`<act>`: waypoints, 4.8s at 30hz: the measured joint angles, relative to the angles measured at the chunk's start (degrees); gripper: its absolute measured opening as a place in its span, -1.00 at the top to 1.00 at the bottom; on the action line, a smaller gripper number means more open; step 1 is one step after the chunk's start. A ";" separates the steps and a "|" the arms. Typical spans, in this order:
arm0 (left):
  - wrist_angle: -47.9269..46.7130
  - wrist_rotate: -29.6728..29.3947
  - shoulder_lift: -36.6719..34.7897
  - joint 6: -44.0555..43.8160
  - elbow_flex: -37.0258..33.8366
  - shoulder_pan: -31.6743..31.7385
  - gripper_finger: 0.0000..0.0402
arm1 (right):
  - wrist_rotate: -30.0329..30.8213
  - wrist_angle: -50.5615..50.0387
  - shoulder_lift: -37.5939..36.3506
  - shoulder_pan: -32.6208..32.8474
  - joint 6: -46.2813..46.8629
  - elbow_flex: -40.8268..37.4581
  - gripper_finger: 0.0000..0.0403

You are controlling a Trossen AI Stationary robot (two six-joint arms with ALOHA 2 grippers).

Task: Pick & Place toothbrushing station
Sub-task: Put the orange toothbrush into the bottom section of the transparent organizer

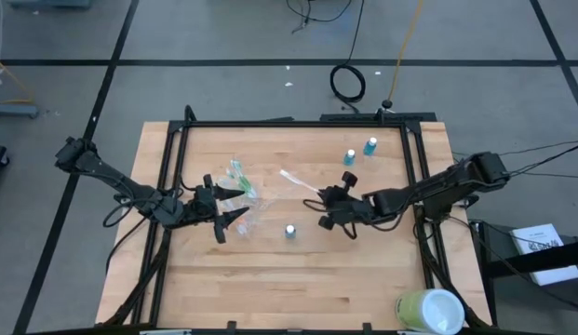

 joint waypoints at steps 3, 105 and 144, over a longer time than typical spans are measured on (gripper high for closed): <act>-0.05 0.00 0.00 0.01 0.00 0.00 -0.16 | -0.34 2.88 -2.31 0.07 -0.19 -2.63 0.87; 43.84 30.02 30.42 13.77 4.44 15.37 0.53 | -33.42 58.82 -11.56 0.37 -8.08 -25.40 0.90; -1.19 26.18 0.18 -6.50 4.44 12.66 0.82 | -33.40 54.40 -15.50 0.98 -3.54 -25.41 -0.56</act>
